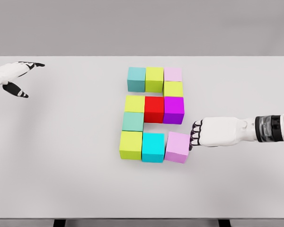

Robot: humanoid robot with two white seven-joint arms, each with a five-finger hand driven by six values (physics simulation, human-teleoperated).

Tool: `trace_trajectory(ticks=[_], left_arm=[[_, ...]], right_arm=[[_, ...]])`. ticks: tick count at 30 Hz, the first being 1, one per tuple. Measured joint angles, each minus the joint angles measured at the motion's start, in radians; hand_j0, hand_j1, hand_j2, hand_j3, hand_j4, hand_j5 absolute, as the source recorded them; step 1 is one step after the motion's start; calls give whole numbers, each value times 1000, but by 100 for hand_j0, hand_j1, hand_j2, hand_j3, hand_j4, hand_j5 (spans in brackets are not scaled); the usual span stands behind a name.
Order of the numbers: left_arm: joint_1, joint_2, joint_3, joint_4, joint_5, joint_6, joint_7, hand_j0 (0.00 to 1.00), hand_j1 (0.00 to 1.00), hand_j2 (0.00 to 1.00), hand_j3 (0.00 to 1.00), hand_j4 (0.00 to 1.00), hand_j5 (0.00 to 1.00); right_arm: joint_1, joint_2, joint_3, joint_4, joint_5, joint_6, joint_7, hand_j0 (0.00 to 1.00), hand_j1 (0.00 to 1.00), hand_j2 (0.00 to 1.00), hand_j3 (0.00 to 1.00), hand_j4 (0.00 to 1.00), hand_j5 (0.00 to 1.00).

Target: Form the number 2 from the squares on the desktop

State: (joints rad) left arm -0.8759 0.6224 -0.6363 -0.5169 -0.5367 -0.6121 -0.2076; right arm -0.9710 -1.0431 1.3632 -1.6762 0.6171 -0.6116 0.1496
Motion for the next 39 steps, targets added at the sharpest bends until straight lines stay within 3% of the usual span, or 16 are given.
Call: trace_trajectory(ticks=[34,36,37,38,39], left_arm=[[-6,-1,5,26,0,0,0,100,100,100,100,100,100],[-8,-1,5,28,0,0,0,100,100,100,100,100,100],[-8,-1,5,29,0,0,0,100,100,100,100,100,100],[-9,-1,5,30,0,0,0,100,100,100,100,100,100],[-9,-1,5,31,0,0,0,100,100,100,100,100,100]], right_arm=[[0,13,-23,20,-3,0,0,72,72,72,72,72,72],[-2,7,-26,27,-3,0,0,77,77,77,77,77,77],[0,-6,-41,36,-3,0,0,83,83,83,83,83,83],[0,-26,-63,44,-4,0,-1,100,100,100,100,100,100],[0,-56,-90,50,-17,0,-2,100,100,100,100,100,100]])
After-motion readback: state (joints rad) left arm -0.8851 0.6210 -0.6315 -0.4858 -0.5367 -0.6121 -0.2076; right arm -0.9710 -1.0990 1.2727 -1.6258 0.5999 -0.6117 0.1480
